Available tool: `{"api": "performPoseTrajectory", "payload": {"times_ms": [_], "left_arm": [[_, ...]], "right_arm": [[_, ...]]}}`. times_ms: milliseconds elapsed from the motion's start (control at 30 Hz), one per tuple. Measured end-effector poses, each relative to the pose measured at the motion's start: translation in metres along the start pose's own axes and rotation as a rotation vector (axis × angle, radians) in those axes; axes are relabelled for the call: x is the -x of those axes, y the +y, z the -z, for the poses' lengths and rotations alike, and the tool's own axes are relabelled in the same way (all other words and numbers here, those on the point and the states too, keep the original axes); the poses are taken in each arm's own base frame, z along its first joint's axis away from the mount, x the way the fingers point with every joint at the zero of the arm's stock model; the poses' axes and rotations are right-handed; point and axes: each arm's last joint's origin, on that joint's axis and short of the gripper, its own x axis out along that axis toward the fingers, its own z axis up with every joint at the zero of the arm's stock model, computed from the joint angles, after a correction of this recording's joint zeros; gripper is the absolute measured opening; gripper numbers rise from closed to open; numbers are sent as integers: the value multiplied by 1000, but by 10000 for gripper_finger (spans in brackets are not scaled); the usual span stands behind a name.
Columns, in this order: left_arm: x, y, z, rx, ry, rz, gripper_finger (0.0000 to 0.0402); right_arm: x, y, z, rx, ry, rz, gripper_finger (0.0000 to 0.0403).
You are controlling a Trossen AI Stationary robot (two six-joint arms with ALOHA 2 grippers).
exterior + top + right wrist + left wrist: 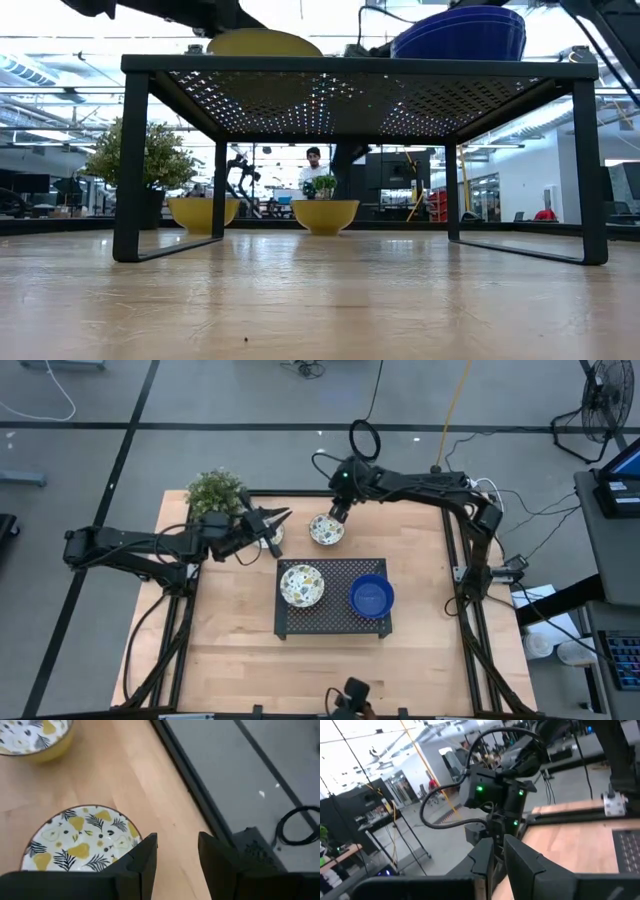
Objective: Pick & Place Mini bowls
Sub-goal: Stack the right white bowl on the white bowl on the shelf
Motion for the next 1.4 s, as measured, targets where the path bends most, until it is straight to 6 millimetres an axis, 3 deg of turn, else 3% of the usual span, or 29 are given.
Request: {"api": "performPoseTrajectory", "payload": {"times_ms": [200, 467, 1000, 1400], "left_arm": [[0, -1, 4, 13, 38, 11, 51], [0, -2, 6, 28, 62, 20, 51], [0, -2, 7, 27, 64, 21, 51], [0, -1, 7, 32, 63, 14, 51]], "right_arm": [[-20, 6, 10, -17, 26, -12, 130], [-29, 16, 22, -32, 51, -28, 130], [-41, 22, 54, -67, 140, -45, 130], [-43, 24, 61, -95, 152, -85, 130]]}}
